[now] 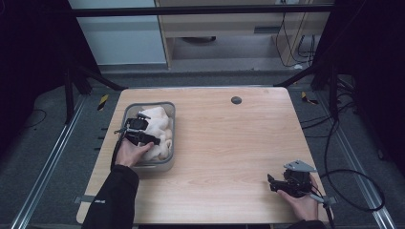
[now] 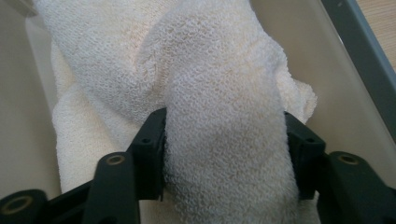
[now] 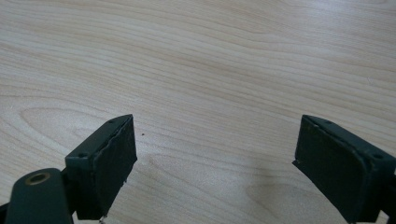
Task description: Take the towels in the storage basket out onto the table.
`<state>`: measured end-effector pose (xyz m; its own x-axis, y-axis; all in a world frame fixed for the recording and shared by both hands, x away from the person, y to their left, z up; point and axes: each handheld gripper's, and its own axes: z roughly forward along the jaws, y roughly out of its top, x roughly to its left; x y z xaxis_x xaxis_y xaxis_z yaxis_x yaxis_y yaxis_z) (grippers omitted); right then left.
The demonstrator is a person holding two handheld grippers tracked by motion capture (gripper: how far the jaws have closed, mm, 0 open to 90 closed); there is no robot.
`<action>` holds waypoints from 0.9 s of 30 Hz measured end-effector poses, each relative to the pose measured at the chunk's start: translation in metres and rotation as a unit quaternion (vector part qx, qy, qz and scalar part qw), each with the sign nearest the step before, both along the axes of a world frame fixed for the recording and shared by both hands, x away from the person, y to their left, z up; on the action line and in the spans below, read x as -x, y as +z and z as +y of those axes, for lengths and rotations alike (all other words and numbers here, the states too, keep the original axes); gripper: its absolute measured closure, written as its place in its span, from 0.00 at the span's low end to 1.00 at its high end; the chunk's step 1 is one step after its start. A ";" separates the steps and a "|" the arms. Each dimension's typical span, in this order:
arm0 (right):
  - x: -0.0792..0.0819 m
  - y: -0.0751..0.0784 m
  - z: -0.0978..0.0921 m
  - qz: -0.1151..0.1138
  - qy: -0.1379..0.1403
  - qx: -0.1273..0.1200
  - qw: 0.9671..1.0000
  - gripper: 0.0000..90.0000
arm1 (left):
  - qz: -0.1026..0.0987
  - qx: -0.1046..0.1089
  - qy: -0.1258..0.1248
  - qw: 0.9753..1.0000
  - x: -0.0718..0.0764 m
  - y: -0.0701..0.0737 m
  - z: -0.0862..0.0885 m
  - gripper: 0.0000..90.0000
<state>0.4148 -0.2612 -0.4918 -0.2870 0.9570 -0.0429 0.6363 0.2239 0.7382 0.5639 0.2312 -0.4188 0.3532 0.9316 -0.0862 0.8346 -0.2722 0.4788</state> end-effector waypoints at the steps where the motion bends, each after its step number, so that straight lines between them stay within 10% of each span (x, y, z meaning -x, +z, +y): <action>1: 0.000 0.000 0.000 0.000 0.000 0.000 1.000 0.14 | 0.000 0.000 0.001 1.000 0.000 0.000 0.000 0.49; 27: 0.000 -0.001 0.001 0.003 0.002 0.004 1.000 0.14 | -0.073 0.033 0.010 0.997 0.025 0.051 0.027 0.63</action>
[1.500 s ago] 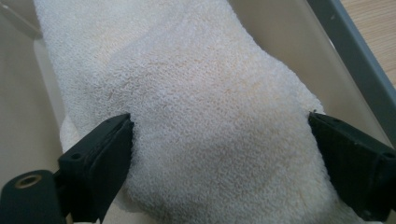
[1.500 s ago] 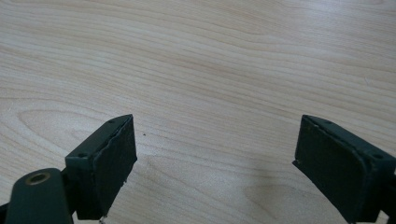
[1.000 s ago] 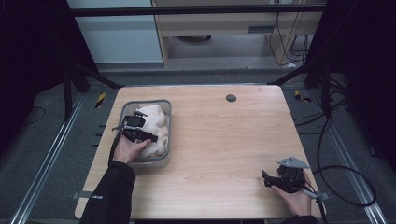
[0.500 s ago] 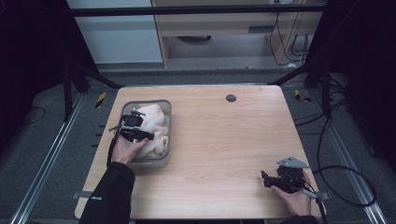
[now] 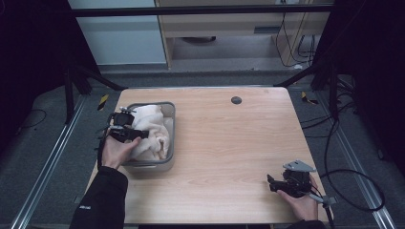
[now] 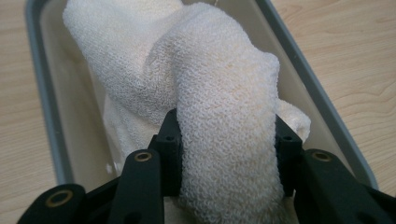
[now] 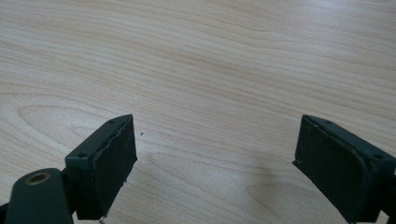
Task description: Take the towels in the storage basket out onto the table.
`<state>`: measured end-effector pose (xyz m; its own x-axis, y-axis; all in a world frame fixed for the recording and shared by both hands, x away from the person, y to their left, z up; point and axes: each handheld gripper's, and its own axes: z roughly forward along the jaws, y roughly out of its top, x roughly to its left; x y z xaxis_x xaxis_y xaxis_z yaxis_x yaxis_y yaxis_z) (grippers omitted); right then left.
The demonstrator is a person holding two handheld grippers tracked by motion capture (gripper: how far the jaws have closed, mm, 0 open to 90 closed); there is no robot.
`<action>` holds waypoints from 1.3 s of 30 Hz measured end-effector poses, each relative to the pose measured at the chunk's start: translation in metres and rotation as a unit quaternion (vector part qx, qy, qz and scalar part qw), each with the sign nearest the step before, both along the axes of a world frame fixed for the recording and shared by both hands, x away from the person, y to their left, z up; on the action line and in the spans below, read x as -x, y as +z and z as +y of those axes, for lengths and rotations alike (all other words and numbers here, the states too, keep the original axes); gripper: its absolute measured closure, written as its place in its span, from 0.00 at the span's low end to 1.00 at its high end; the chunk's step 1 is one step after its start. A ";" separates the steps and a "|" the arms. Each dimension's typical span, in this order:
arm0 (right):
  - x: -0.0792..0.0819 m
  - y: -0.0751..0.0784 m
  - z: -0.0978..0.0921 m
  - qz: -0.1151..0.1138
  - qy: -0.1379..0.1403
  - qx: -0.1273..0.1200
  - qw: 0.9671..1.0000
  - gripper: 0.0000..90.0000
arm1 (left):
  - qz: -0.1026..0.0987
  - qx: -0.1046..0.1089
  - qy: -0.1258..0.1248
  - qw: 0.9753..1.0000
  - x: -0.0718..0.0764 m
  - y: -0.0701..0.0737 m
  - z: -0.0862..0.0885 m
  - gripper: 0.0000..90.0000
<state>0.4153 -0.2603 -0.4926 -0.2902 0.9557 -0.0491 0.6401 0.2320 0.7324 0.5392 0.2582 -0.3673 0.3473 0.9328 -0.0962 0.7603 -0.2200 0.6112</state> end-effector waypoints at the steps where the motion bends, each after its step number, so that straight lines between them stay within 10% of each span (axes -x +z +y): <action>1: 0.000 0.000 0.000 0.001 0.000 0.000 1.000 0.14 | -0.009 0.002 -0.001 1.000 0.003 0.009 0.004 0.64; 39: 0.000 0.000 -0.001 -0.001 -0.005 0.002 1.000 0.14 | -0.098 0.031 -0.031 0.994 0.041 0.105 0.016 0.64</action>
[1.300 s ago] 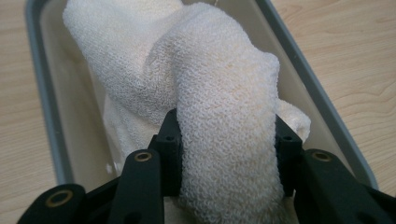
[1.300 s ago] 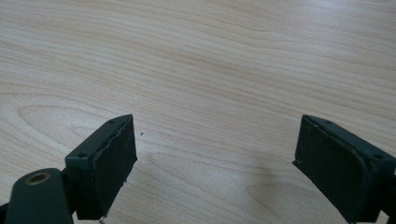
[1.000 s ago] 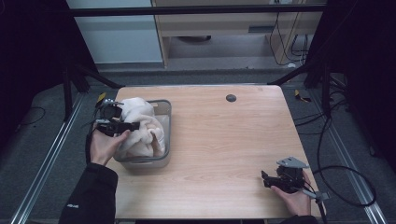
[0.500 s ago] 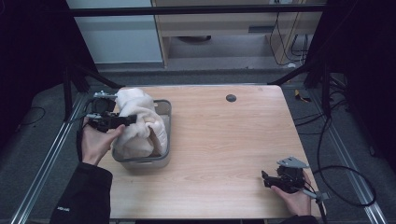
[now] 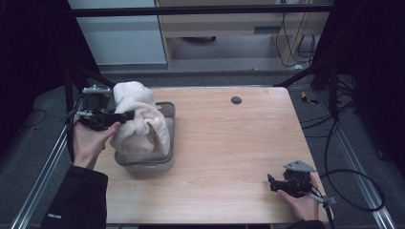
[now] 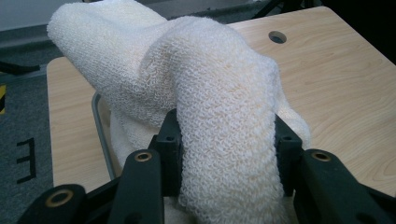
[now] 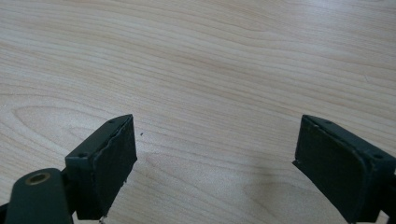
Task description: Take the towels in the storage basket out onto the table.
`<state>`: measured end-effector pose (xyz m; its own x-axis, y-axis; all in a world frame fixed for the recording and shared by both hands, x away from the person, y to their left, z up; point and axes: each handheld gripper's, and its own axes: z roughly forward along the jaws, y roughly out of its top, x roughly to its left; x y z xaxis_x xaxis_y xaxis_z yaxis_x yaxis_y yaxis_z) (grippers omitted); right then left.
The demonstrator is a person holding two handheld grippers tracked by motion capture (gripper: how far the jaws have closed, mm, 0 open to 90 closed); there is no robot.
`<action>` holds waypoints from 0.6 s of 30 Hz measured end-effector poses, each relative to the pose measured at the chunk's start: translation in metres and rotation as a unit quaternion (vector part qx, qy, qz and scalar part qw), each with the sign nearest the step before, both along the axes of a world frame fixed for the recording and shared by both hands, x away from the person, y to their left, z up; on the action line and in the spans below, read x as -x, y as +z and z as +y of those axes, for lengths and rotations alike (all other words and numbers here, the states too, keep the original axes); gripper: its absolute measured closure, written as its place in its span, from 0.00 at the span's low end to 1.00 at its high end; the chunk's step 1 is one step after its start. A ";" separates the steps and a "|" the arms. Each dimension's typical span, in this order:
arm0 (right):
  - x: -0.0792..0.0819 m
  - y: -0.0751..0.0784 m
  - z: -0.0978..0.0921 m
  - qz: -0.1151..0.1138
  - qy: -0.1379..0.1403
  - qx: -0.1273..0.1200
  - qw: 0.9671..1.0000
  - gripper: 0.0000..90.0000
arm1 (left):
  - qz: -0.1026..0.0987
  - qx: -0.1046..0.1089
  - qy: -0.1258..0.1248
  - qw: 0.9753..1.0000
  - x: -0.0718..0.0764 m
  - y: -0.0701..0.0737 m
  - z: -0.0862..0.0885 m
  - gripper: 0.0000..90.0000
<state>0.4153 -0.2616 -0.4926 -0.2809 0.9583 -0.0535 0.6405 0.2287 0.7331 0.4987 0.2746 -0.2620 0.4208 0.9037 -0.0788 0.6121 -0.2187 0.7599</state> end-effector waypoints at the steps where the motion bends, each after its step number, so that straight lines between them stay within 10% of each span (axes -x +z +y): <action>1: 0.000 0.000 0.000 0.000 0.000 0.000 1.000 0.14 | 0.000 -0.001 -0.001 1.000 0.001 0.001 0.000 0.64; 18: 0.000 0.000 -0.001 -0.001 -0.001 -0.001 1.000 0.14 | -0.011 -0.010 -0.039 0.999 0.017 0.026 -0.014 0.63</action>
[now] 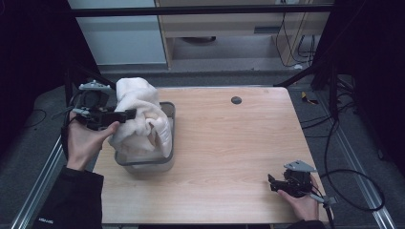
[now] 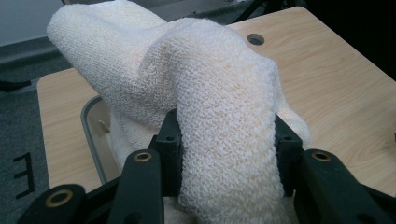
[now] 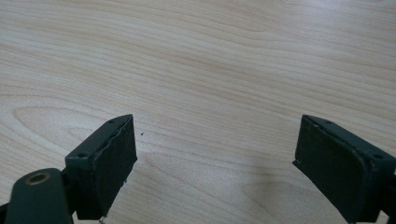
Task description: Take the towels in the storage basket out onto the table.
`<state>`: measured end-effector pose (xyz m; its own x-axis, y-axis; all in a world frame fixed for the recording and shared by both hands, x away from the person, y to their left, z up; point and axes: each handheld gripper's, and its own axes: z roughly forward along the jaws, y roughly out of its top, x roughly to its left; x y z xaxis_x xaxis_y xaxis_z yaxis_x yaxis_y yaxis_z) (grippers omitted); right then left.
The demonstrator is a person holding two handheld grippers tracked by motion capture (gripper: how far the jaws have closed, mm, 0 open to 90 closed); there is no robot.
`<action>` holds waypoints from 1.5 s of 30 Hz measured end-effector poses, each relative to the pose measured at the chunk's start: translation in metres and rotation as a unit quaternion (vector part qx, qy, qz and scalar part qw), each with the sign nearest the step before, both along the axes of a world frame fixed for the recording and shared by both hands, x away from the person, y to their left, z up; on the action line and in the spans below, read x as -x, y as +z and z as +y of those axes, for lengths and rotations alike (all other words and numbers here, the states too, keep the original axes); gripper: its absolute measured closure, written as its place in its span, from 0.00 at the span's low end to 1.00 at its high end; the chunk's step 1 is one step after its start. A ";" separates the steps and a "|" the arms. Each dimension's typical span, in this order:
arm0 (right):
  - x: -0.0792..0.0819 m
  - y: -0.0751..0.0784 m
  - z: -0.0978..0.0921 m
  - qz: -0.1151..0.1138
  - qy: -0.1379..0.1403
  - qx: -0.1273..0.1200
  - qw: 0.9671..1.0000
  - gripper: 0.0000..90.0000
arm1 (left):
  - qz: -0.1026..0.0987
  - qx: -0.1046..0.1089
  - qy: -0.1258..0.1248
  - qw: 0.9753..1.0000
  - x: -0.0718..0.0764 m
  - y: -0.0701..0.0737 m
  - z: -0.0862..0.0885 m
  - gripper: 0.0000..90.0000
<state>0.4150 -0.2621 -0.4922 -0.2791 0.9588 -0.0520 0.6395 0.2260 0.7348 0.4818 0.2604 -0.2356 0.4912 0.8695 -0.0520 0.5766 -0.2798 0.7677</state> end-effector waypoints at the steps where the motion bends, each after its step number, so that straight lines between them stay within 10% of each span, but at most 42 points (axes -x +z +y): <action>1: 0.000 0.000 0.000 0.000 0.000 0.000 1.000 0.14 | -0.002 0.001 -0.002 1.000 0.001 0.002 -0.002 0.63; 45: 0.001 0.003 -0.003 -0.008 -0.003 -0.002 1.000 0.14 | -0.004 -0.017 -0.120 0.993 0.003 0.011 -0.108 0.63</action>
